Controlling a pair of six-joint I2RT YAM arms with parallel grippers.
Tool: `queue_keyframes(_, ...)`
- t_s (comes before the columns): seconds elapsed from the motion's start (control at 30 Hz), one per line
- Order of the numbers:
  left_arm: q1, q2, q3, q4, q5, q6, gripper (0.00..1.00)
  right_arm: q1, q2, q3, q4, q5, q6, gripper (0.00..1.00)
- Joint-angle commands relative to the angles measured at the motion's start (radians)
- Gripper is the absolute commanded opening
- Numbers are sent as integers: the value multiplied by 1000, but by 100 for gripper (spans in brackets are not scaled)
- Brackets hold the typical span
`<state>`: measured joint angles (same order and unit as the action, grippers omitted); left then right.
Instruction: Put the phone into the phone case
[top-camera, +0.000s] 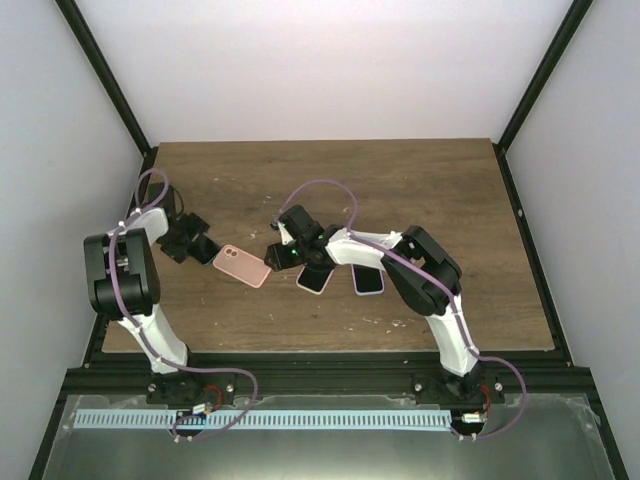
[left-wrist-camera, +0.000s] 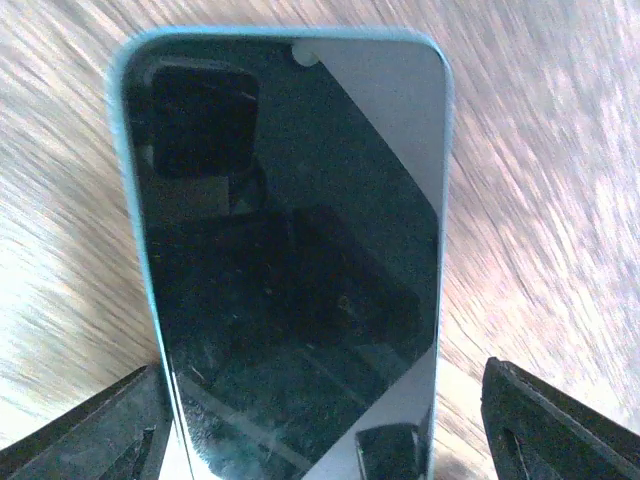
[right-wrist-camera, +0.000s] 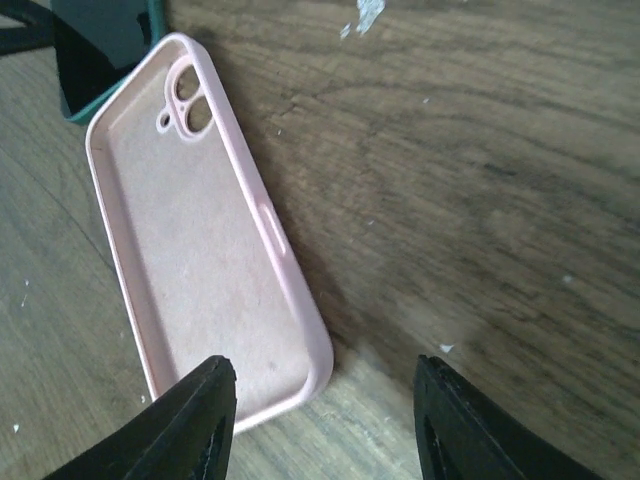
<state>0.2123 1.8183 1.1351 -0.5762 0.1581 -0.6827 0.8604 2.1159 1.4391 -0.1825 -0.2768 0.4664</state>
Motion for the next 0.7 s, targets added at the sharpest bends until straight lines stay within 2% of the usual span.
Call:
queue_keyframes(0.0,-90,-29,-36,42,86,-104,86,3,-5,15,46,41,-8,50)
queue_keyframes(0.13,-155,-57,-40,43,106,-135,85,3,10,38,73,-2,-150,50)
queue_keyframes(0.23,-172,-86,-35,39,110,-85,85,3,42,82,31,-9,-215,48)
queue_keyframes(0.37,-165,-94,30,-10,88,118,85,3,92,144,-21,-54,-215,45)
queue_keyframes(0.5,-144,-44,161,-106,43,348,86,5,120,157,-19,-89,-195,45)
queue_keyframes(0.67,-76,9,238,-52,84,400,89,5,133,154,-41,-68,-189,40)
